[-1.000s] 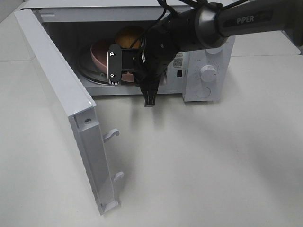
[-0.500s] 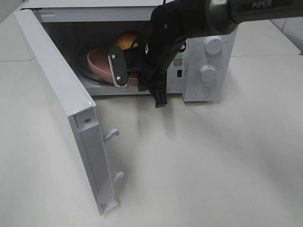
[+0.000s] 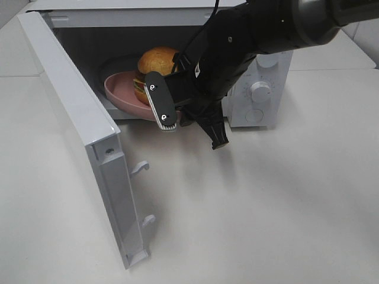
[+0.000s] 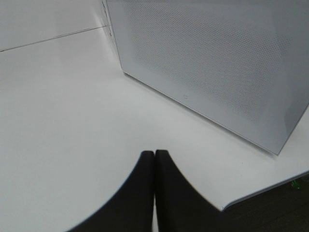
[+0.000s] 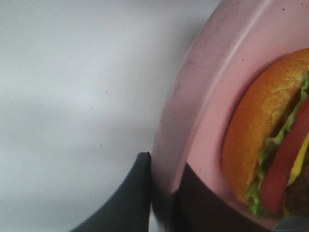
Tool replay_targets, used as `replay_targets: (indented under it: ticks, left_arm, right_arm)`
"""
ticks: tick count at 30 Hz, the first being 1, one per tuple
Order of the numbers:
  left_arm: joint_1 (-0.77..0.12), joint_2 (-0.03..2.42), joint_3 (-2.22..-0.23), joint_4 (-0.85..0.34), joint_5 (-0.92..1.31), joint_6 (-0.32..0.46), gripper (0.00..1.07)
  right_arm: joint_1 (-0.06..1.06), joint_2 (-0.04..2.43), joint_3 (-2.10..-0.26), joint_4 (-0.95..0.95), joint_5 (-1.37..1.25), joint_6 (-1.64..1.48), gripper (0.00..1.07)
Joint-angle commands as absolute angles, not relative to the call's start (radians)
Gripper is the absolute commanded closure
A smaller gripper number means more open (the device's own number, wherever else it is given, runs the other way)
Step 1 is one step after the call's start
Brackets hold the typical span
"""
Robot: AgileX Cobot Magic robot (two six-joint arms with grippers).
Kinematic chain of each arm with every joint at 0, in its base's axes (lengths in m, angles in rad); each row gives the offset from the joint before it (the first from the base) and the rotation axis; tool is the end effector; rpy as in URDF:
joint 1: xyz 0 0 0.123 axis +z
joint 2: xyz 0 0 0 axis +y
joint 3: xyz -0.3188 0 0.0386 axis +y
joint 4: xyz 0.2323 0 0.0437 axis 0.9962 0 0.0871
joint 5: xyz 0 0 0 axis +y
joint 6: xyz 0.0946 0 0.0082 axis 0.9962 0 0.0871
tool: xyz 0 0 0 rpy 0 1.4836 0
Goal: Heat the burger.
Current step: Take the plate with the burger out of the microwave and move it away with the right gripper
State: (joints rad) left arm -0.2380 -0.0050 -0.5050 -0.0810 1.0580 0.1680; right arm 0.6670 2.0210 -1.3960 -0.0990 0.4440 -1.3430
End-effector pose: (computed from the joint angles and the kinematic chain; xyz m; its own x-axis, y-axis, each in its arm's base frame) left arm -0.0528 0.0059 0.2695 -0.3895 0.2257 -0.8930 0.3492 0.9333 0.0836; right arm 0.3484 0.2692 0.2139 0.5038 -0.8628 -0.0419 -0.7289 -0.3986 -0.5567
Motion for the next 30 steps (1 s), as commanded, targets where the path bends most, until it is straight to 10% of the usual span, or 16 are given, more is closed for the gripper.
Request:
replay_targets:
  ticks: [1,30]
  left_arm:
    - [-0.235,-0.025,-0.503,-0.079,1.043,0.165,1.06]
    - [-0.235,-0.026,-0.503,-0.079,1.043,0.165,1.06]
  right_arm:
    - [0.665,1.96,-1.352,-0.107,0.372,-1.375,1.07]
    - [0.665,1.593,-0.812,-0.195,0.266,-1.451,1.07]
